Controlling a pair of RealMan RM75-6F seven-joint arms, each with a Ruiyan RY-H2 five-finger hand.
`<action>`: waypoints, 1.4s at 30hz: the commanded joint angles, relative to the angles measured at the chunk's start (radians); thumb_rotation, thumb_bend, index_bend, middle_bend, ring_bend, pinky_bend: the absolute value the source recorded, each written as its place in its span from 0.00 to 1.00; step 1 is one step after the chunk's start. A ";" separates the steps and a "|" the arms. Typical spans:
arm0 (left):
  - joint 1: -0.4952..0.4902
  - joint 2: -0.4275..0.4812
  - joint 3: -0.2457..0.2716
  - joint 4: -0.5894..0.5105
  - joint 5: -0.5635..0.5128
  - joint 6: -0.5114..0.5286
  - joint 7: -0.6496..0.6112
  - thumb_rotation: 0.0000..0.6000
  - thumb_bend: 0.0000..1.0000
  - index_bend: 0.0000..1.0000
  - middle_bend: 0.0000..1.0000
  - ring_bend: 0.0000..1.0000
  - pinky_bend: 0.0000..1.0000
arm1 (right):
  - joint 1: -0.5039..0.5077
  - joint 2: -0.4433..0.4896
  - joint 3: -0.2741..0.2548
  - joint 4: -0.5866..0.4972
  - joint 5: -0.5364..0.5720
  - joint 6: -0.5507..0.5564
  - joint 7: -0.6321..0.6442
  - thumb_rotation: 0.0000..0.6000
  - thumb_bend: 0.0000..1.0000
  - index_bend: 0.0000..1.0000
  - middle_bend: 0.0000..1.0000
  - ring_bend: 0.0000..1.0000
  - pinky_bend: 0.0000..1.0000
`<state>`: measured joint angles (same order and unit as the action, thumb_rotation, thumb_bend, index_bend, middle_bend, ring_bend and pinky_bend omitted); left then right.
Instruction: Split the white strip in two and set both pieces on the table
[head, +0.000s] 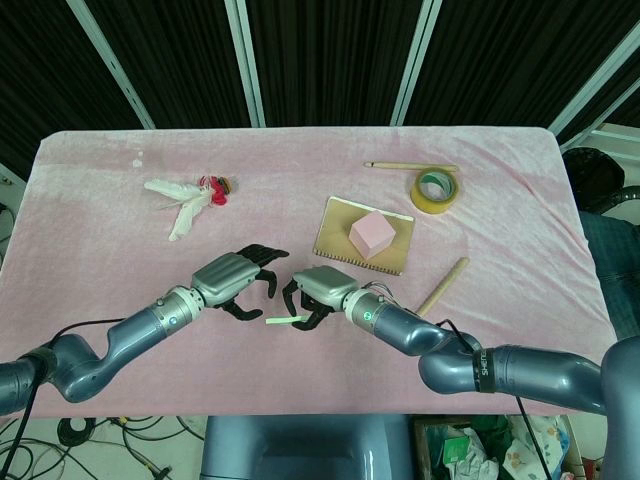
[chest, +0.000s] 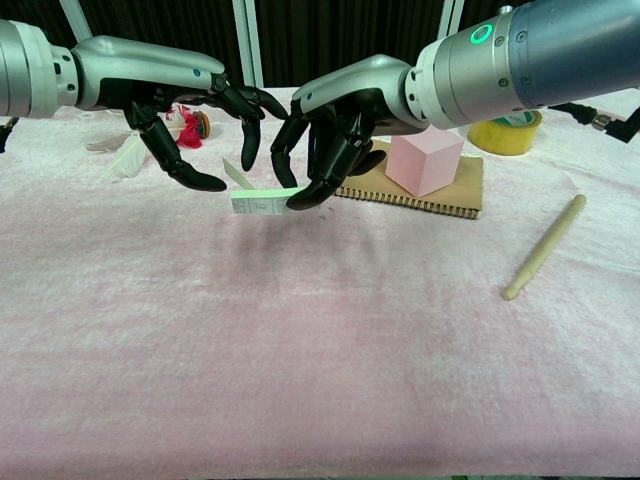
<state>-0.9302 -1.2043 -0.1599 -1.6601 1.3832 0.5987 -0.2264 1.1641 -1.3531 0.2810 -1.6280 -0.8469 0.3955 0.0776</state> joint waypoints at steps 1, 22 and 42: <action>-0.001 -0.001 0.001 0.000 -0.002 0.003 0.000 1.00 0.31 0.47 0.04 0.00 0.00 | 0.002 0.003 -0.004 0.000 -0.003 0.000 0.005 1.00 0.49 0.70 1.00 1.00 0.94; -0.017 -0.012 0.004 0.012 -0.015 0.014 0.002 1.00 0.32 0.49 0.05 0.00 0.00 | 0.004 0.027 -0.005 0.009 -0.032 -0.029 0.071 1.00 0.49 0.71 1.00 1.00 0.94; -0.032 -0.047 0.001 0.026 -0.046 0.027 0.029 1.00 0.45 0.66 0.17 0.00 0.00 | -0.004 0.035 -0.001 0.002 -0.078 -0.048 0.120 1.00 0.49 0.71 1.00 1.00 0.94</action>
<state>-0.9620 -1.2506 -0.1586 -1.6341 1.3380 0.6248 -0.1977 1.1608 -1.3187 0.2799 -1.6262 -0.9244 0.3482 0.1970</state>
